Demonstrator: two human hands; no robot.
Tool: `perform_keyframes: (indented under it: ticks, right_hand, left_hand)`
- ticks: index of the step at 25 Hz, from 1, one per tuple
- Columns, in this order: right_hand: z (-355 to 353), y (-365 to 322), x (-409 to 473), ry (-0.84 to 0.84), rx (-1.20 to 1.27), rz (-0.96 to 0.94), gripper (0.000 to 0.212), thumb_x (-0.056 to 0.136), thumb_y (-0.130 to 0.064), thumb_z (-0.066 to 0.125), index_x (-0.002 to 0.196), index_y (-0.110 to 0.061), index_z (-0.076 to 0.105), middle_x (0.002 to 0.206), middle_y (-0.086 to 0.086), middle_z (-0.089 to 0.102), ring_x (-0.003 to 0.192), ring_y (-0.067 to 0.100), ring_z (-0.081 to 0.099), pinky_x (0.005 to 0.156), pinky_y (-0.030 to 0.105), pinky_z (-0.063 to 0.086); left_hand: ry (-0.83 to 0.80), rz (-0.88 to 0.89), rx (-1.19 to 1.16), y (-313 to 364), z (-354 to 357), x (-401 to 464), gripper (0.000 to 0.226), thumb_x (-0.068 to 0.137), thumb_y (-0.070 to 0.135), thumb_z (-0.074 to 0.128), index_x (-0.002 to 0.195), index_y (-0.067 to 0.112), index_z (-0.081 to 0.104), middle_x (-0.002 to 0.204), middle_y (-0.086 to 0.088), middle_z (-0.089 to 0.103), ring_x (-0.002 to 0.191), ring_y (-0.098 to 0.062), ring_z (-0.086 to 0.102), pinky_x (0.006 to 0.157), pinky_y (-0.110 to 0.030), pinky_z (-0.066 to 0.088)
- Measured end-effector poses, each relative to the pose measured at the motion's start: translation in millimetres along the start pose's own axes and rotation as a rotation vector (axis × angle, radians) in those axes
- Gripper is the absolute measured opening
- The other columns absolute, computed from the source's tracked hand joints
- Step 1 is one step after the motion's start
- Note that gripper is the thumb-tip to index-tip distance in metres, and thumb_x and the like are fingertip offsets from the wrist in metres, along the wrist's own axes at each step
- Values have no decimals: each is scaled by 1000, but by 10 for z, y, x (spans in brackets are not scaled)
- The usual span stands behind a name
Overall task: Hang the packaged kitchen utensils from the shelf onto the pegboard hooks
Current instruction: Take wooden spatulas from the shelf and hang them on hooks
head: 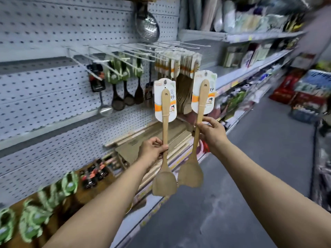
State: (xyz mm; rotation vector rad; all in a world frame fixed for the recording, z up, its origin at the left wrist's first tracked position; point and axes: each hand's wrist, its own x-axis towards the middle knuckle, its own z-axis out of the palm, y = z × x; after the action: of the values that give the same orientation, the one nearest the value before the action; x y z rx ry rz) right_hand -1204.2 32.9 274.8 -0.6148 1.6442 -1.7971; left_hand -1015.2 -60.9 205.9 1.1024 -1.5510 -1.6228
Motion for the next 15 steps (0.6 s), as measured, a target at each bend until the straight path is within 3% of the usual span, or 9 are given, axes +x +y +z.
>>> perform_keyframes:
  ticks: [2, 5, 8, 12, 15]
  right_hand:
    - [-194, -123, 410, 17, -8, -4, 6, 93, -15, 67, 87, -14, 67, 73, 10, 59, 59, 21, 55, 58, 32, 51]
    - [-455, -199, 992, 34, -47, -17, 18, 93, -28, 69, 81, -14, 67, 67, 6, 61, 56, 16, 55, 54, 30, 49]
    - [-624, -283, 1763, -44, -50, -44, 17, 93, -24, 69, 79, -15, 66, 63, 0, 65, 58, 14, 62, 63, 33, 54]
    - [-765, -348, 2679, -191, -18, -12, 9, 93, -20, 69, 85, -15, 69, 71, 3, 69, 63, 16, 64, 65, 33, 54]
    - [-866, -422, 3258, -342, -41, 86, 16, 93, -26, 69, 91, -9, 70, 75, 7, 69, 61, 18, 63, 65, 34, 55]
  left_hand:
    - [2, 12, 11, 166, 331, 309, 28, 81, 4, 75, 72, 18, 52, 73, -8, 66, 61, -16, 64, 57, -26, 52]
    - [26, 20, 43, 323, 780, 679, 28, 82, 3, 73, 71, 17, 51, 74, -10, 65, 64, -18, 64, 57, -25, 52]
    - [96, 24, 42, 427, 1194, 1142, 27, 82, 0, 71, 72, 14, 51, 79, -16, 64, 75, -25, 63, 64, -31, 50]
    - [258, 20, 43, 468, 1694, 1665, 27, 81, 1, 73, 71, 14, 52, 73, -11, 62, 73, -23, 61, 63, -32, 51]
    - [365, -19, 52, 531, 2083, 1920, 28, 80, -1, 74, 70, 14, 52, 71, -10, 62, 72, -22, 60, 64, -34, 51]
